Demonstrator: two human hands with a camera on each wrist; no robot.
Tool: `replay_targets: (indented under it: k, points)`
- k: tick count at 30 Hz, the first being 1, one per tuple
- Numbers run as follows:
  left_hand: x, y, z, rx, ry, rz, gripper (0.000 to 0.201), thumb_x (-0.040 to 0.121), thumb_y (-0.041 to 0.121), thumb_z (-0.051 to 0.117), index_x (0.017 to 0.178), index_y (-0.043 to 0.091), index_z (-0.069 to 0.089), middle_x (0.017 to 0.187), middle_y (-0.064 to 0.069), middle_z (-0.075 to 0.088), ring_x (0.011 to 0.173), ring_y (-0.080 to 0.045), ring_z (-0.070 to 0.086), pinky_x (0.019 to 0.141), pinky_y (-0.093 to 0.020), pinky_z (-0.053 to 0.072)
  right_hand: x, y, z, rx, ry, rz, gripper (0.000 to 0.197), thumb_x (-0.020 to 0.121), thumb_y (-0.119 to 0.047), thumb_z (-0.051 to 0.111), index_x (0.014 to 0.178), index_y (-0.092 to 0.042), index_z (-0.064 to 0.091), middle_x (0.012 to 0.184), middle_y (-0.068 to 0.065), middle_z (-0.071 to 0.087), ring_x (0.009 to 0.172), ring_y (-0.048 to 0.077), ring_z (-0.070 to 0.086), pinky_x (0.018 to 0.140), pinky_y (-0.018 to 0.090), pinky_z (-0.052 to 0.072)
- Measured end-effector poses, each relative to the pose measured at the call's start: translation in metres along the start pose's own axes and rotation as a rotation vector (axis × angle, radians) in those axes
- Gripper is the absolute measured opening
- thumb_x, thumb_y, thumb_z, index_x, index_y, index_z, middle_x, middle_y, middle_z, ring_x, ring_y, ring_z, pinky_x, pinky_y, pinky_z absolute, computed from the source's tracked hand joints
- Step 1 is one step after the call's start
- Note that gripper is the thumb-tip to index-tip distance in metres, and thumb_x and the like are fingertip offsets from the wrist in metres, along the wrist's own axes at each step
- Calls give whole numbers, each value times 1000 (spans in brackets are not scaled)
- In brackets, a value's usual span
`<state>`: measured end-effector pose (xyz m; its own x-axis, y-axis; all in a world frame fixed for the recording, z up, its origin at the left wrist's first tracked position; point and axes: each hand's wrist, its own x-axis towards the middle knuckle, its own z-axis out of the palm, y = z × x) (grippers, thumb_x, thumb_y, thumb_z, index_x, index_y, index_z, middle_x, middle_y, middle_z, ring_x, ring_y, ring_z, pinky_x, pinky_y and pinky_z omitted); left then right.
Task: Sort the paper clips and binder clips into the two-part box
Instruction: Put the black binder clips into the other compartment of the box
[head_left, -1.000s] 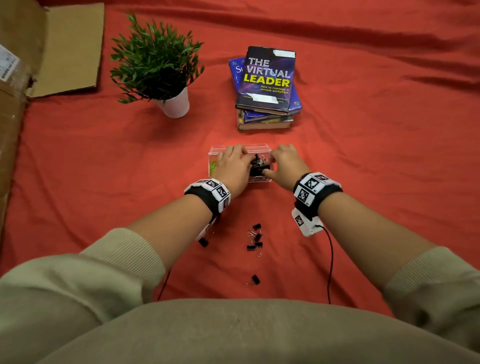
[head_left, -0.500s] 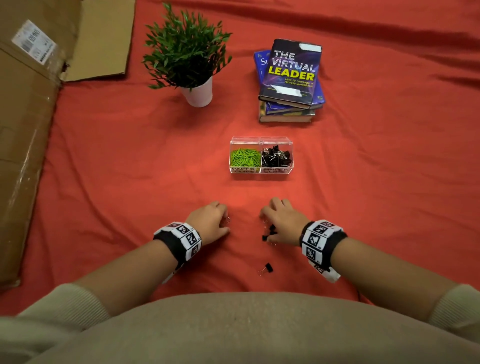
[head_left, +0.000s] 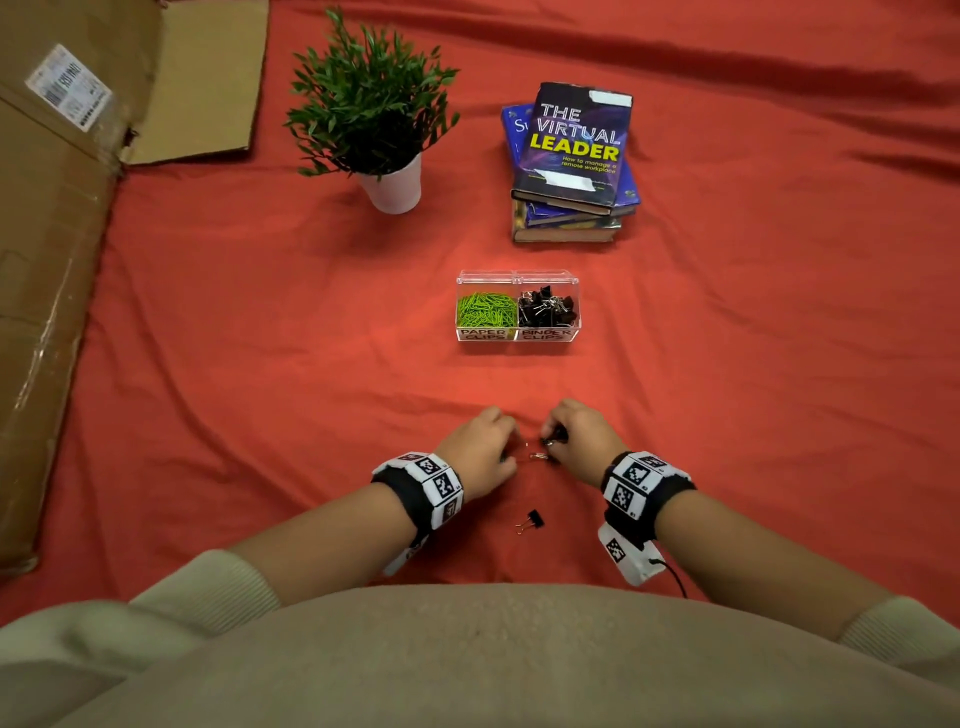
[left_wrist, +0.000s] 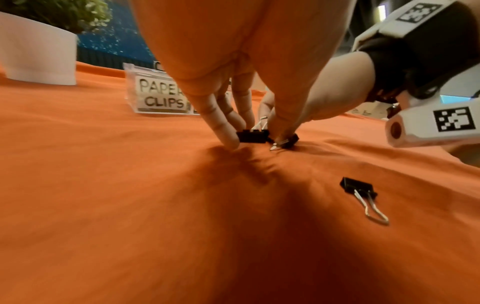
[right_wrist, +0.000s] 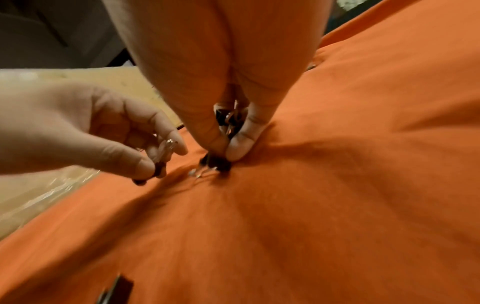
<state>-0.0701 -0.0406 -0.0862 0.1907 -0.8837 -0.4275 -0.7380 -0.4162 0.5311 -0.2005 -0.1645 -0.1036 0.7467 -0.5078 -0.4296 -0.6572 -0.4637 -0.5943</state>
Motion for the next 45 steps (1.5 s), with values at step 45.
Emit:
replay_targets:
  k: [45]
  points:
    - [104,32,-97,-230,409,-122,22,82,24,69,98,19,54,90,-1,66,77,-20,61,71,-33,50,-35,-14,5,-227,-325,-308,18,82,-17,58,95,-5,62,103,14,58,91,29,58,83,35,46]
